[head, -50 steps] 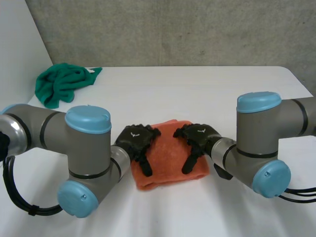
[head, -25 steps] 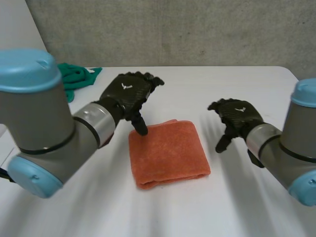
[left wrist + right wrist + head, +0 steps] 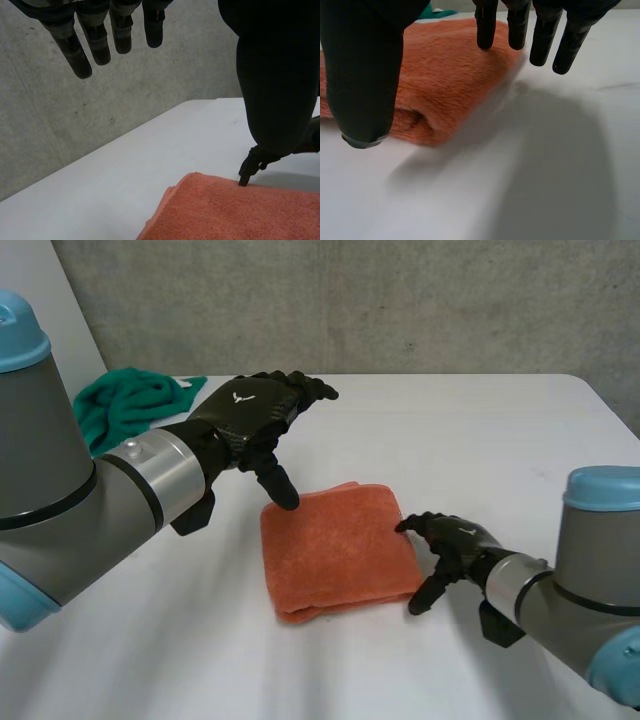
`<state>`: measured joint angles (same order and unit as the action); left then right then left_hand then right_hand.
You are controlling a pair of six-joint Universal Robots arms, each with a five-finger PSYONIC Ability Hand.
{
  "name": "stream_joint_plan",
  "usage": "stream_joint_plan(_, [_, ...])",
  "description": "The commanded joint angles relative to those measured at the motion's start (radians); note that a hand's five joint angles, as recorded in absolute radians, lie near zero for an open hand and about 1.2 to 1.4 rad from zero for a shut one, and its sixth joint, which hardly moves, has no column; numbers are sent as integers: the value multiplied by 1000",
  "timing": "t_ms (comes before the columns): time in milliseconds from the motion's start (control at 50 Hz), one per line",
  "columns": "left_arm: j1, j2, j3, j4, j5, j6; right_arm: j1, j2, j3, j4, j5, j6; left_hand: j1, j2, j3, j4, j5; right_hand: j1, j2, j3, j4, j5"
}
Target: Fold the laundry.
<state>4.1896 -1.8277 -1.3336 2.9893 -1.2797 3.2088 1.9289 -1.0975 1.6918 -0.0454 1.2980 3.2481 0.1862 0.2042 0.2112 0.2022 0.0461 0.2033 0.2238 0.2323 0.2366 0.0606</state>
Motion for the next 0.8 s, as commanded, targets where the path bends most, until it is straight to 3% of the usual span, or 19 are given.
stream_joint_plan(20, [0, 1, -1, 2, -1, 0, 53, 64, -72, -7, 10, 7, 7, -11, -18, -9, -28, 105, 84, 76, 71, 73])
stream_joint_plan(320, [0, -7, -6, 7, 0, -3, 107, 151, -162, -7, 10, 55, 7, -11, -18, -9, -28, 272, 252, 243, 239, 240])
stream_joint_plan(440, [0, -9, -9, 7, 0, -3, 117, 218, -250, -5, 59, 55, 7, -11, -18, -9, -28, 732, 712, 703, 699, 700])
stream_joint_plan(460, [0, -9, -9, 7, 0, -3, 117, 231, -274, -5, 81, 55, 10, -8, -15, -6, -25, 980, 960, 951, 947, 948])
stream_joint_plan(500, [0, -9, -10, 7, 0, -3, 116, 235, -297, -4, 101, 51, 10, -8, -15, -6, -25, 1192, 1172, 1163, 1159, 1160])
stream_joint_plan(680, [0, -10, -12, 7, -1, -3, 99, 318, -543, 9, 133, 38, 10, -8, -15, -6, -25, 1193, 1172, 1164, 1160, 1161])
stream_joint_plan(800, [0, -12, -13, 7, -1, -3, -1, 456, -809, 70, 138, -45, 10, -8, -15, -6, -25, 1193, 1172, 1164, 1160, 1161])
